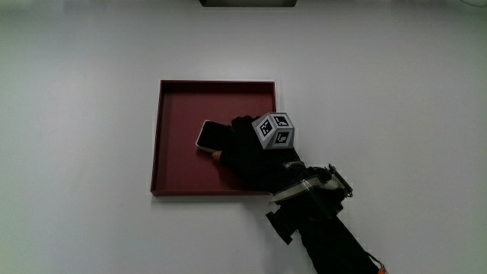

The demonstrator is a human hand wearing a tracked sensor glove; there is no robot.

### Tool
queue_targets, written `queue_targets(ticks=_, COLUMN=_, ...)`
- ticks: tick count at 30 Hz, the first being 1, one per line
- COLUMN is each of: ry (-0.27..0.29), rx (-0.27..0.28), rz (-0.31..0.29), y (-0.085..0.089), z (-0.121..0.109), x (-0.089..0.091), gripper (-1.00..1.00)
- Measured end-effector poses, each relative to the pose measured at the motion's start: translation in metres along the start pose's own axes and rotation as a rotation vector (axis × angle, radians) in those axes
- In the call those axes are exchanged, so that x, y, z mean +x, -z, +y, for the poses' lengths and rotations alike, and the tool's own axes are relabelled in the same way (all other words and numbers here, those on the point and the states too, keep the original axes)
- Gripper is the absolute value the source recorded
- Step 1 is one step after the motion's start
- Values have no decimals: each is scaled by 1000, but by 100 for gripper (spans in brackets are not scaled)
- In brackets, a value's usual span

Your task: Place eraser

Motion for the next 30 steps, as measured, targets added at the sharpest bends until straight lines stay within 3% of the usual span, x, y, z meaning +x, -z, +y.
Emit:
queue_targets(ticks=8, ry=-12, rx=-8, rz=15, y=-2, z=-3, x=-1, gripper=-47)
queue_targets(ticks=14, ry=-23, rx=-43, rz=79, y=0, z=-3, x=1, gripper=-67)
queue_targets(ticks=18, ry=-85, rx=-33, rz=118, y=-13, z=-13, x=-6, gripper=-80)
queue_targets(ticks=20, ry=-112, rx=-18, rz=99, y=-24, z=-21, x=-11, gripper=-87)
queue_targets(ticks=23, ry=-176, rx=-55, rz=114, y=-43, z=-37, x=-17, gripper=-97)
queue_targets(ticks=24, ry=-233, rx=-108, rz=151, y=-42, z=-35, x=-12, gripper=-100)
queue_targets(ticks=27, ry=-229, rx=-181, rz=234, y=-57, z=-53, x=-7, gripper=-100)
queue_targets(ticks=28, ry=-226, rx=-195, rz=224, y=-61, z=-59, x=-3, gripper=-100)
queue_targets(ticks=30, ry=-252, rx=-202, rz=269, y=-72, z=-73, x=1, gripper=-100)
